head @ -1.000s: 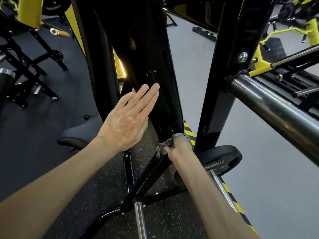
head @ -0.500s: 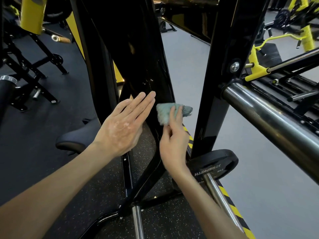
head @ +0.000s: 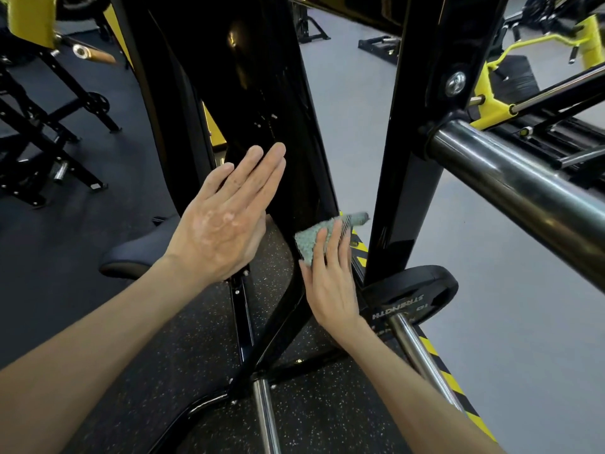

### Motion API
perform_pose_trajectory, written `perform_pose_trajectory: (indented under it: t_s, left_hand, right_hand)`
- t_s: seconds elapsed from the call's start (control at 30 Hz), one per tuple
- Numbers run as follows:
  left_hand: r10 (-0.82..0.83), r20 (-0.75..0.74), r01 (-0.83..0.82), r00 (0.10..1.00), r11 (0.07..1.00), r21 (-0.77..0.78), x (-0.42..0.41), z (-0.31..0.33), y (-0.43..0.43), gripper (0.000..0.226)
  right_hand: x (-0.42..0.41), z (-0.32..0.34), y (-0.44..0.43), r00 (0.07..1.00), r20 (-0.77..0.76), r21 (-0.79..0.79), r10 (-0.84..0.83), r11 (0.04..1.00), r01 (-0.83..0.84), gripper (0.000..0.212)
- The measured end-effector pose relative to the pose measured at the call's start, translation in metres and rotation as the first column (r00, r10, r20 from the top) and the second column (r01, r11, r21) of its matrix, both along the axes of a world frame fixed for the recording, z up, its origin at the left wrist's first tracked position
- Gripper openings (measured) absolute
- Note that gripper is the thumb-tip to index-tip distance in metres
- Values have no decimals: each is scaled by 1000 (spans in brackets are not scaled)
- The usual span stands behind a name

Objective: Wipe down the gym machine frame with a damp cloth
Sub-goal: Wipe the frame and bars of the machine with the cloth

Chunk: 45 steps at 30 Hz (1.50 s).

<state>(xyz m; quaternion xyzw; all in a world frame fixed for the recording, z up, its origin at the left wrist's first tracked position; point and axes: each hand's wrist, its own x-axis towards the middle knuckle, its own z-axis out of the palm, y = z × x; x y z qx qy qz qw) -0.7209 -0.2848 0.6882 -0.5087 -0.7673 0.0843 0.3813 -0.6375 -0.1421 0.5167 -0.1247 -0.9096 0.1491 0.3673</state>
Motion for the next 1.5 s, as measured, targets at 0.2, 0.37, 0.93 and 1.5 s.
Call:
perform_pose_trajectory:
  t_s: [0.2, 0.37, 0.93, 1.5]
  left_hand:
    - [-1, -20, 1, 1000, 1000, 9, -2, -1, 2, 63]
    - [35, -37, -35, 999, 999, -3, -1, -1, 3, 62]
    - [-46, 915, -258, 400, 953, 161, 93, -6, 38, 41]
    - [-148, 773, 19, -617, 979, 202, 337, 23, 0, 47]
  right_hand:
    - [-20, 56, 6, 949, -293, 28, 119, 993, -115, 54]
    - [-1, 0, 26, 942, -317, 5, 111, 993, -116, 45]
    - [96, 89, 10, 985, -159, -113, 65, 990, -84, 35]
    - [402, 165, -95, 896, 8, -428, -445, 808, 405, 39]
